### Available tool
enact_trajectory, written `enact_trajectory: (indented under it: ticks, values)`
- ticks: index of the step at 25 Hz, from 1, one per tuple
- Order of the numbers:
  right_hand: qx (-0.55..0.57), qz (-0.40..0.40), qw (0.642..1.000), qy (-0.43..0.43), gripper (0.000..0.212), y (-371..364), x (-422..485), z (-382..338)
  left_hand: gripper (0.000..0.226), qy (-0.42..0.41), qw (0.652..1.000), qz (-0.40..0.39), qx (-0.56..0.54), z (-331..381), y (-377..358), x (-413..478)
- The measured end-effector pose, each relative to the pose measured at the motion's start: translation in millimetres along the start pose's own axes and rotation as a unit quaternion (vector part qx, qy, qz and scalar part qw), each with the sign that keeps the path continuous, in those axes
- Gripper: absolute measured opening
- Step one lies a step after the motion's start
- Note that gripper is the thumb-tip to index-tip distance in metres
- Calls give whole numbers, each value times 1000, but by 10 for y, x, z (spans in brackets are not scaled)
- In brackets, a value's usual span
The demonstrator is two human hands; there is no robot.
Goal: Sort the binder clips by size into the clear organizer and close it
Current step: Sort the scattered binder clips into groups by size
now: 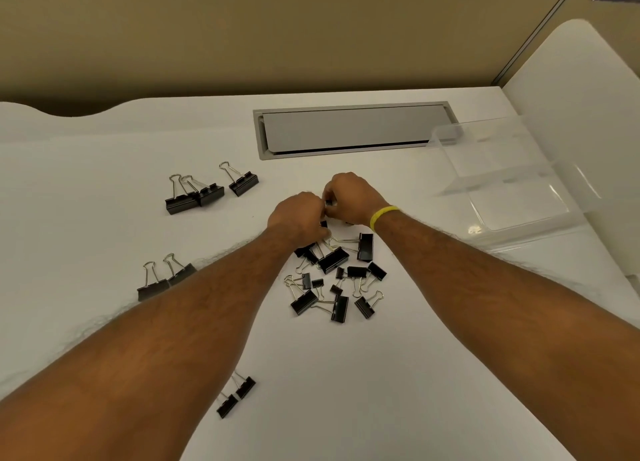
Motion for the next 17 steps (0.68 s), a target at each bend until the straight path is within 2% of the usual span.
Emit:
enact_trajectory:
  ticks: [2,5,11,17]
  values:
    - [25,39,999,-7,24,60,-44,59,29,-2,1000,2,11,18,4,33]
    - [159,129,978,-36,21,170,-239,250,27,-11,1000,13,2,26,47,47]
    - [341,188,920,-46,17,72,-804,222,26,-40,983,101,-150,-75,329,-503]
    - [329,183,926,7,12,-336,-1482,-353,25,-73,985,74,-137,-24,-60,-1356]
Point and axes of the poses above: each hand's wrist, its own x-axis towards the middle knuckle, its own y-axis out of the back of the hand, z = x × y, the point moved 9 cm from there along x, towards the middle knuckle, and after that the axes turned 10 degrees about -z, right-handed, at the moved point
